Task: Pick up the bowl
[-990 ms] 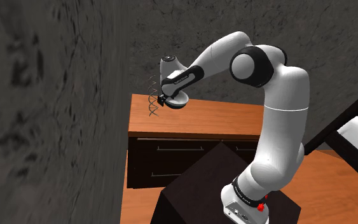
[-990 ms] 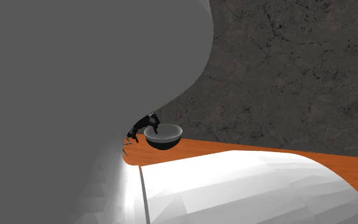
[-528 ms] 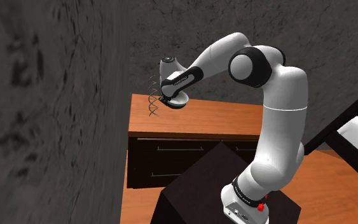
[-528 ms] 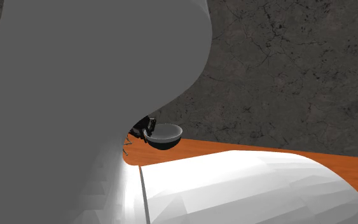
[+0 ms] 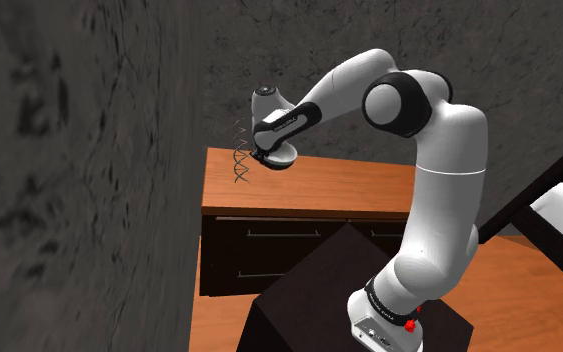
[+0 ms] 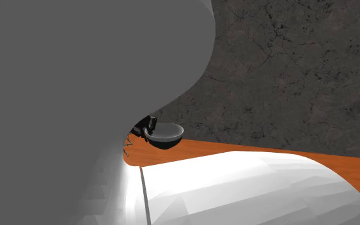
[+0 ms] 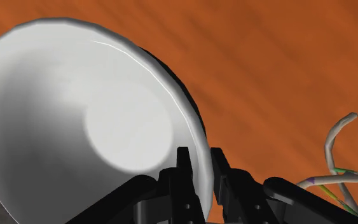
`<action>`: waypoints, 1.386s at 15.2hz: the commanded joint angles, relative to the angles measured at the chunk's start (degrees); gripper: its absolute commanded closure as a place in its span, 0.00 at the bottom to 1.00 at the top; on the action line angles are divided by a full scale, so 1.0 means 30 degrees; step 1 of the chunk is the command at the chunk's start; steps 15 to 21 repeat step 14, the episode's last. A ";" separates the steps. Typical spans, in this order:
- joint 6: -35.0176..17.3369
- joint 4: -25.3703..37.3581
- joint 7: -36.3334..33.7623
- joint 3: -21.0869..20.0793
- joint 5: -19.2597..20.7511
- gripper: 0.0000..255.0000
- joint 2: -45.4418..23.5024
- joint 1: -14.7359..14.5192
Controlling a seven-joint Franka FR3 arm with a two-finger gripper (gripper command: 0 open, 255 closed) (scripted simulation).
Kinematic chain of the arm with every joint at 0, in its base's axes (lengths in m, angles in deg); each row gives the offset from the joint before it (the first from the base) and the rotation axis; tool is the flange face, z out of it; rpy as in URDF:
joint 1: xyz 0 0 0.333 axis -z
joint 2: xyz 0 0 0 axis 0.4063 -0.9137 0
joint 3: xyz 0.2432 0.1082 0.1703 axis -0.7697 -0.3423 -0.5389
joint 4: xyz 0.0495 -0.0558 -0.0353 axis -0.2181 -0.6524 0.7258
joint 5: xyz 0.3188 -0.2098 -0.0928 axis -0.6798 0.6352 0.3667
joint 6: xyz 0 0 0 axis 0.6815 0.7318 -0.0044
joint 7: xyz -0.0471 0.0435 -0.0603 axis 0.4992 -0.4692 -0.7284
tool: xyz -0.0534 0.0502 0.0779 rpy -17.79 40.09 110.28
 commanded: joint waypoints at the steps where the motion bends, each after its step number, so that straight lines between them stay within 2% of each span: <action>1: 0.0381 0.0068 0.0162 -0.0068 -0.0121 1.00 0.0333 0.0020; 12: 0.2458 0.0484 0.1053 -0.0348 -0.0739 1.00 0.2074 0.0129; 21: 0.2488 0.0493 0.1066 -0.0351 -0.0748 1.00 0.2096 0.0129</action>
